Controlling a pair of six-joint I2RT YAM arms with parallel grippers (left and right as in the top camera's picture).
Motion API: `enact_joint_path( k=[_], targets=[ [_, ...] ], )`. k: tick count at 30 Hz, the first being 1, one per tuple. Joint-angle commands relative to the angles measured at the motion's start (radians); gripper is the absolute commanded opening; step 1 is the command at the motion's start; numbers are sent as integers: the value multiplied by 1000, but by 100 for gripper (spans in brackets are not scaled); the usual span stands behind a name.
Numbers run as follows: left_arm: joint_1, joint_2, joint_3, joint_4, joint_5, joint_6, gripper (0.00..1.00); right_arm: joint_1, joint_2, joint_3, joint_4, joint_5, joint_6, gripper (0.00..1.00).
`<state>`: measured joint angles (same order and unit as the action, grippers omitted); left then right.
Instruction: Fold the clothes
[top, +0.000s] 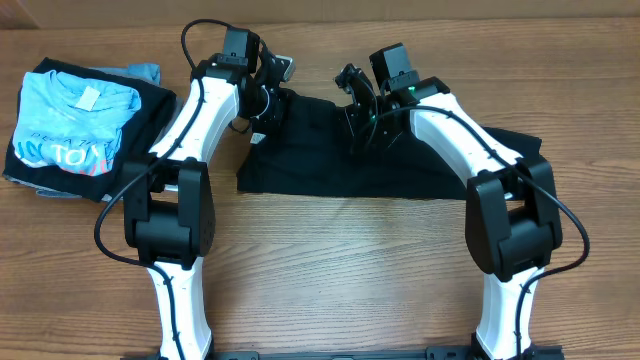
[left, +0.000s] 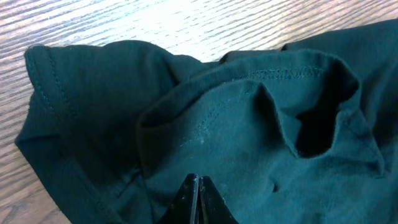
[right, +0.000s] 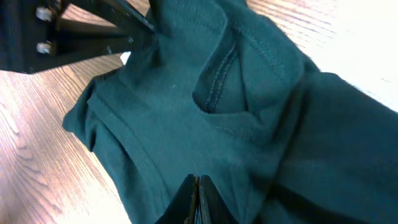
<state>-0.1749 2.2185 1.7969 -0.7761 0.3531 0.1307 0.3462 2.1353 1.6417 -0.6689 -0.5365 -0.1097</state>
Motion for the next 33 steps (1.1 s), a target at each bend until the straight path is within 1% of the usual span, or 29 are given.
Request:
enact_joint_path(
  k=[1, 7, 11, 12, 16, 20, 24, 28, 31, 33],
  targets=[
    [4, 6, -6, 20, 15, 14, 4, 15, 41, -1, 16, -35, -10, 4],
    [3, 49, -6, 63, 15, -29, 4, 27, 87, -1, 74, -33, -10, 4],
    [4, 59, -6, 66, 13, -34, 4, 27, 117, -1, 106, 83, -9, 4],
    [4, 59, -6, 67, 10, -34, 4, 27, 117, -1, 124, 138, 11, 4],
    [4, 60, -6, 67, -12, -34, 4, 7, 117, -1, 201, 174, 60, 4],
    [4, 60, -6, 67, -24, -33, 4, -8, 117, -1, 220, 179, 66, 4],
    [4, 60, -6, 65, -50, -33, 4, -25, 112, 4, 215, 300, 66, 5],
    [4, 59, 6, 66, -49, -34, 4, -56, 60, 17, 213, 451, 65, 6],
    [4, 49, 77, 19, -46, -46, 4, -80, -19, 17, 192, 453, 66, 6],
    [4, 32, 152, -38, -46, -53, 4, -98, -95, 17, 137, 453, 70, 7]
  ],
)
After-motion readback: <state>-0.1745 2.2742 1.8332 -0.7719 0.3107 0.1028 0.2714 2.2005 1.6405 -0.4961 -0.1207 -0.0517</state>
